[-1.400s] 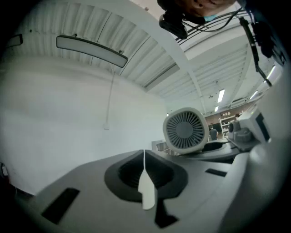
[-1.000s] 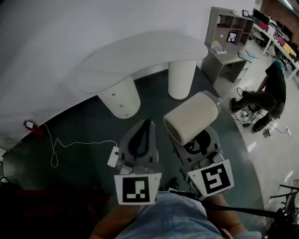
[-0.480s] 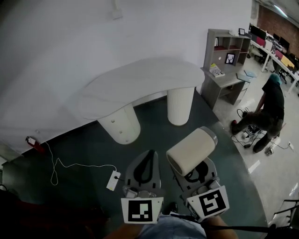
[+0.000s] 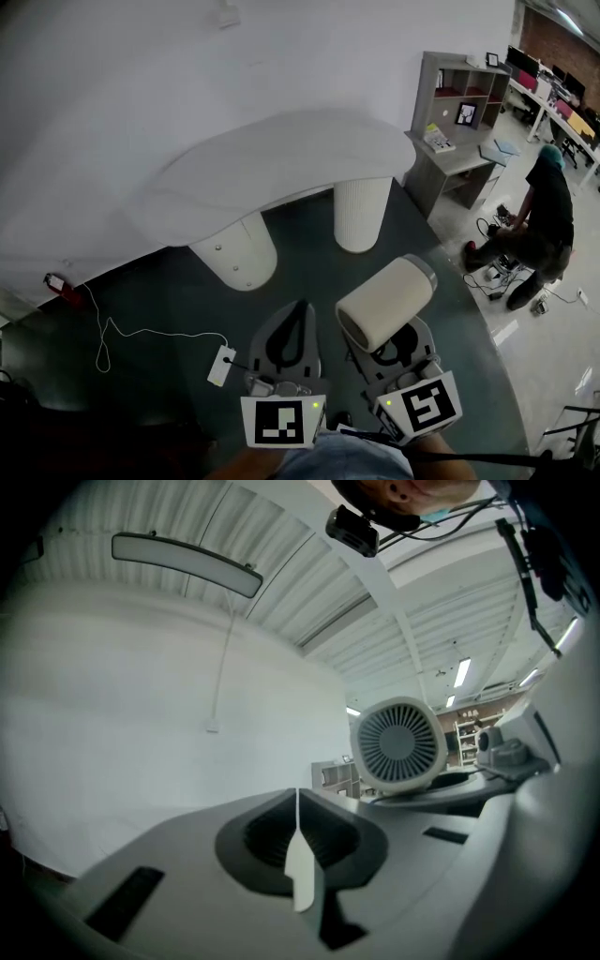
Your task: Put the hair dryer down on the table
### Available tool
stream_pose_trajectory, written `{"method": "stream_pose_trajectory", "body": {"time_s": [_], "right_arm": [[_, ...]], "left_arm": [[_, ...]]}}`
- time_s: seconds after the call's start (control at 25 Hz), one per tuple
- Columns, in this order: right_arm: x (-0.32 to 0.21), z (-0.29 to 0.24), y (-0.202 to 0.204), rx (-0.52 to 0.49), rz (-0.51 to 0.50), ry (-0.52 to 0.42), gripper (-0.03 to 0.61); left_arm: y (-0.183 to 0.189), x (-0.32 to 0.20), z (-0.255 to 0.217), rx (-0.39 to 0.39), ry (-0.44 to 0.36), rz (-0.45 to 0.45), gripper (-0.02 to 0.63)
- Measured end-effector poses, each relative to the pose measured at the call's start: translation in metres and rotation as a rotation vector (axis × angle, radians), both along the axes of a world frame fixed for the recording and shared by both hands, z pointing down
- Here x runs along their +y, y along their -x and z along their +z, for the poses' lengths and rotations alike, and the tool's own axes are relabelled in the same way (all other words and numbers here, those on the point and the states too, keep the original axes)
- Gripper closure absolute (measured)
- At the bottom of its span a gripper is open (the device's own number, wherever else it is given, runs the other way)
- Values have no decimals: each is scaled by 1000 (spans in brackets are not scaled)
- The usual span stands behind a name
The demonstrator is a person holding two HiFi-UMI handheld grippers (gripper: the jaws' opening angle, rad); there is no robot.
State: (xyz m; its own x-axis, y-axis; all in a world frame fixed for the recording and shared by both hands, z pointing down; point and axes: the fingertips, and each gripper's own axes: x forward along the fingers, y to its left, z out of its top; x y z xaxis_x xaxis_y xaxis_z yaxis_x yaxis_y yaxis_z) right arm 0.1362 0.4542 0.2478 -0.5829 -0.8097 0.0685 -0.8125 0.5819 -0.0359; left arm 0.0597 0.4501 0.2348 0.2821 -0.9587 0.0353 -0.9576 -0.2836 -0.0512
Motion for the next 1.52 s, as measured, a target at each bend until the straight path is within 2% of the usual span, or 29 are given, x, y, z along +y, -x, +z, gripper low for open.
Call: {"method": "stream_pose_trajectory", "body": {"time_s": [0.52,0.76,1.24,1.52], "right_arm": [[-164,-11,58,-9,19,-8,357],[-210,-23,82,-7,41,-50,357],[-268,-4,64,15,87,0,357],[-328,15,56,24,51,43,357]], "left_arm": [[52,-170,-13,20,-29,44,601],[78,-217,-19,20,-47,61,601],[70,-276,8,41,4,72,601],[61,-334,24,29,57,43,601]]}}
